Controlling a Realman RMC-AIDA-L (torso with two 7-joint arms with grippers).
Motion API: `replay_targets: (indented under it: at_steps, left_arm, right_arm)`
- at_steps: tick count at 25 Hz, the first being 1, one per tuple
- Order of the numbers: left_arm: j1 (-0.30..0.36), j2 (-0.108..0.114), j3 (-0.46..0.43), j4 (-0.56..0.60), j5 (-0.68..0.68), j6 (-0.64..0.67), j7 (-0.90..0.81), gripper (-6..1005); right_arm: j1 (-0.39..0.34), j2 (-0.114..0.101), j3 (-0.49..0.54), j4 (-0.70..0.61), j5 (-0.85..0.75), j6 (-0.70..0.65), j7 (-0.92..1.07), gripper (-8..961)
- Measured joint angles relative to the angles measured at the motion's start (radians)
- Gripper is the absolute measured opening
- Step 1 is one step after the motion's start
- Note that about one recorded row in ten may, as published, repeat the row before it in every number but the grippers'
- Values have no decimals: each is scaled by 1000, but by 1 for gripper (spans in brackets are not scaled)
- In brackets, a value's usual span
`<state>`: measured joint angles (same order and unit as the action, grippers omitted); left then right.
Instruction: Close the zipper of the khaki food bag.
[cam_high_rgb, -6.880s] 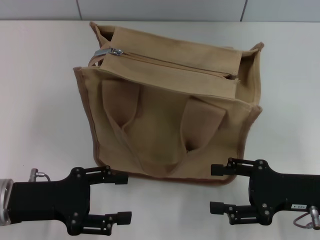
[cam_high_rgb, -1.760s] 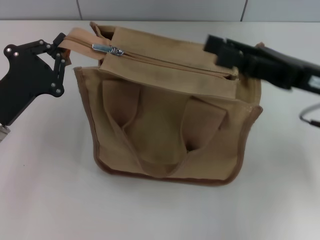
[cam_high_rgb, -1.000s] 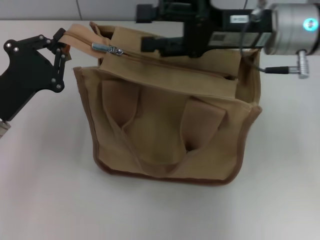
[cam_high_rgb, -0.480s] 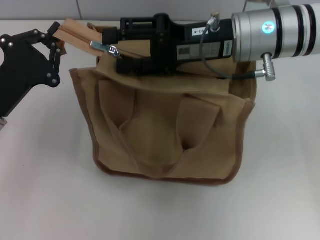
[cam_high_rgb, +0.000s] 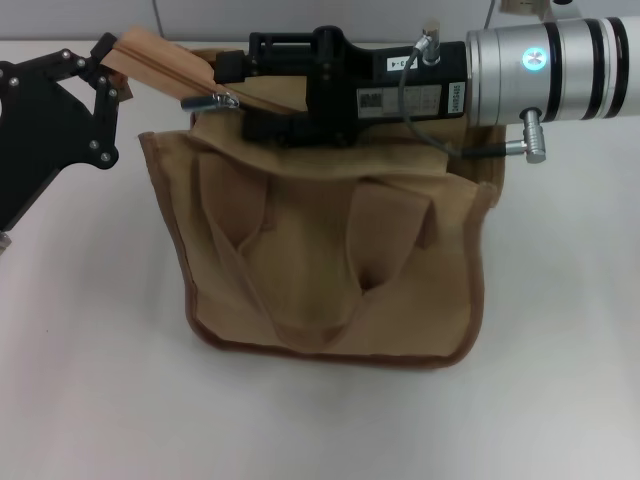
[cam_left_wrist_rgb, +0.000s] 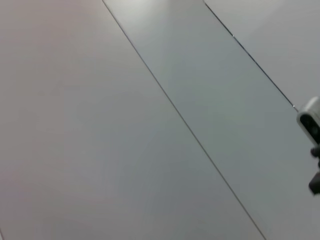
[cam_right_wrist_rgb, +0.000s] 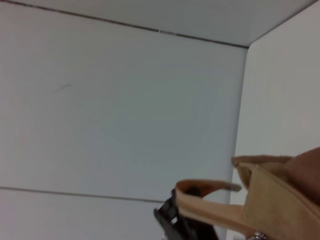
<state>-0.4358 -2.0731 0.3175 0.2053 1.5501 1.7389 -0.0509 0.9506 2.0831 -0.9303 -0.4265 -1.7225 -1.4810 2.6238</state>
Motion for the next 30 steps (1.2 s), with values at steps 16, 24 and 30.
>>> replay_targets:
  at_steps: [16, 24, 30]
  left_arm:
    - [-16, -1, 9, -5, -2, 27, -7, 12]
    - [-26, -1, 8, -7, -1, 31, -12, 12]
    - [-33, -1, 8, -1, -1, 37, -41, 12]
  right_arm:
    - [30, 1, -45, -1, 6, 50, -8, 770]
    - [35, 3, -99, -31, 5, 75, -30, 771]
    - [35, 3, -110, -34, 6, 75, -54, 771]
